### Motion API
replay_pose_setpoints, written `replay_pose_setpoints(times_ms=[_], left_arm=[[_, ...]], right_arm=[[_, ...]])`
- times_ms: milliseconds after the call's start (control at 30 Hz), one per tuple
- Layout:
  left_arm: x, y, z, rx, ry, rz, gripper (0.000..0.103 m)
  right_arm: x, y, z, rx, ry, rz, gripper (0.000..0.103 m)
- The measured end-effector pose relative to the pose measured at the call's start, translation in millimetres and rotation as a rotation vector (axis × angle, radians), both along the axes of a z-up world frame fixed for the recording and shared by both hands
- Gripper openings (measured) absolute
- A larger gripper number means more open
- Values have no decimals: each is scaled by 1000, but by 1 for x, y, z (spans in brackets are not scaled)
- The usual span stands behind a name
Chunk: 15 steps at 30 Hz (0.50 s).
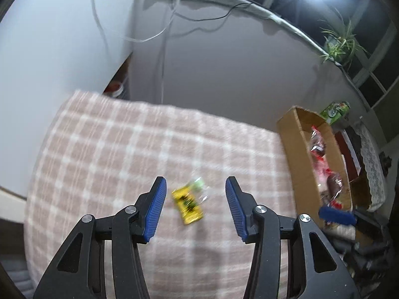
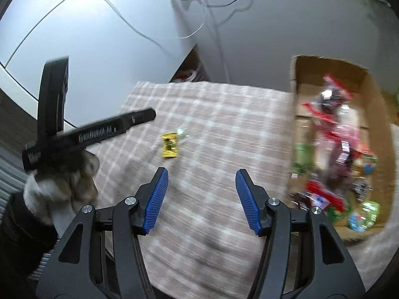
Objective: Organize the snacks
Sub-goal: 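Move the left tool to the yellow candy while the right tool approaches the clear green candy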
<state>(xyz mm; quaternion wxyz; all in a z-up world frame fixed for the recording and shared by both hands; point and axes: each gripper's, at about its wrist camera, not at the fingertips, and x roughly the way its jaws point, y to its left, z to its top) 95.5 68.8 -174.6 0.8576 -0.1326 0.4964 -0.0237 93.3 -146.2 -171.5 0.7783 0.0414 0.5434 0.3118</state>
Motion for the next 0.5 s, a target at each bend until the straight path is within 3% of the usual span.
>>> replay_pose_setpoints(times_ms=[300, 500], left_arm=[[-17, 5, -38, -16, 46, -1, 47], [-16, 1, -51, -59, 45, 11, 47]], right_arm=[[43, 48, -25, -8, 110, 32, 59], [63, 99, -50, -69, 150, 107, 40]])
